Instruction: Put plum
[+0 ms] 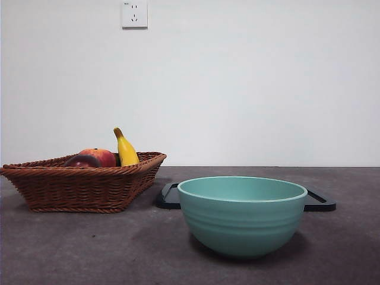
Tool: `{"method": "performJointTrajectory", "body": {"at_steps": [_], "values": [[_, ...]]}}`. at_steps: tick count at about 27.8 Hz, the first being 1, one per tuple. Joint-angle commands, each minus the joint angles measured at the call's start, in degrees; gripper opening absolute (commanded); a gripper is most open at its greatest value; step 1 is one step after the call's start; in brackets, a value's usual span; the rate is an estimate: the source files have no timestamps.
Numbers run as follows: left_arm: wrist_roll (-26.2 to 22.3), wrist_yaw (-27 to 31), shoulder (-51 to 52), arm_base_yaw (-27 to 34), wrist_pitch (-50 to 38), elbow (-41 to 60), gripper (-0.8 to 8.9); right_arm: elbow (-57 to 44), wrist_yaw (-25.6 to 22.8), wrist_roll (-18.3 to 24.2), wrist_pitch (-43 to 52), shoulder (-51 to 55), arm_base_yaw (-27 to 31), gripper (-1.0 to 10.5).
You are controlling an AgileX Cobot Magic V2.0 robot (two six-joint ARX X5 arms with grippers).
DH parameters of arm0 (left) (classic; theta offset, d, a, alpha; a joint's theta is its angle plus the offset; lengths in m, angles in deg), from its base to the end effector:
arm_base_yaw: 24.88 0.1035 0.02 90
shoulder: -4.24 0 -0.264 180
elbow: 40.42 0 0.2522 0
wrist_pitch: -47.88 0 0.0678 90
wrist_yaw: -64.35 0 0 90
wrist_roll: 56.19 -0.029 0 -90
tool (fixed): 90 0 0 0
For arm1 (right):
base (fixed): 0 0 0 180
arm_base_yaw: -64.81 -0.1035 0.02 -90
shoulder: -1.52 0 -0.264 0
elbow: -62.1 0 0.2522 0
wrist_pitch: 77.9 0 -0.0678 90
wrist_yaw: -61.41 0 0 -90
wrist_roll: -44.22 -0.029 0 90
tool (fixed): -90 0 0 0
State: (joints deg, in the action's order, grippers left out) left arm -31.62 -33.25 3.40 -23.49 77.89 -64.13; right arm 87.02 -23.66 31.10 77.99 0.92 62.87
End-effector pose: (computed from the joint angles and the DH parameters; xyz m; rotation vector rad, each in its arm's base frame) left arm 0.0843 -0.0018 0.1934 -0.4376 0.1456 -0.0800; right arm 0.0824 0.0053 0.2105 0.2286 0.0101 0.1198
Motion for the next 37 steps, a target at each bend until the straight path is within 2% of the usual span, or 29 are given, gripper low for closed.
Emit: {"method": "performJointTrajectory", "body": {"at_steps": [1, 6, 12, 17, 26, 31, 37], "values": [[0.5, -0.2, -1.5, 0.1, 1.2, -4.2, 0.09, 4.1, 0.2, -1.2, -1.8, -1.3, -0.2, 0.1], [-1.9, -3.2, -6.2, 0.1, 4.3, -11.6, 0.09, 11.9, 0.3, -1.2, -7.6, -5.5, -0.2, 0.1], [-9.6, -8.7, -15.3, 0.1, 10.2, -21.4, 0.09, 21.9, 4.7, 1.4, -16.5, -13.6, -0.2, 0.1], [-16.3, -15.0, -23.8, 0.1, 16.5, -29.1, 0.09, 30.3, 10.7, 5.3, -24.2, -22.1, -0.2, 0.1], [-25.6, -27.6, -37.3, -0.5, 30.2, -40.3, 0.09, 42.7, 22.9, 12.9, -38.6, -36.3, -0.2, 0.1], [-30.6, -28.5, -42.5, -2.4, 38.2, -44.4, 0.09, 45.5, 25.3, 15.7, -44.4, -40.6, -1.0, 0.1], [-31.5, -28.4, -43.1, -4.1, 38.0, -44.7, 0.09, 45.5, 25.2, 17.5, -48.0, -42.4, -4.2, 0.1]]}}
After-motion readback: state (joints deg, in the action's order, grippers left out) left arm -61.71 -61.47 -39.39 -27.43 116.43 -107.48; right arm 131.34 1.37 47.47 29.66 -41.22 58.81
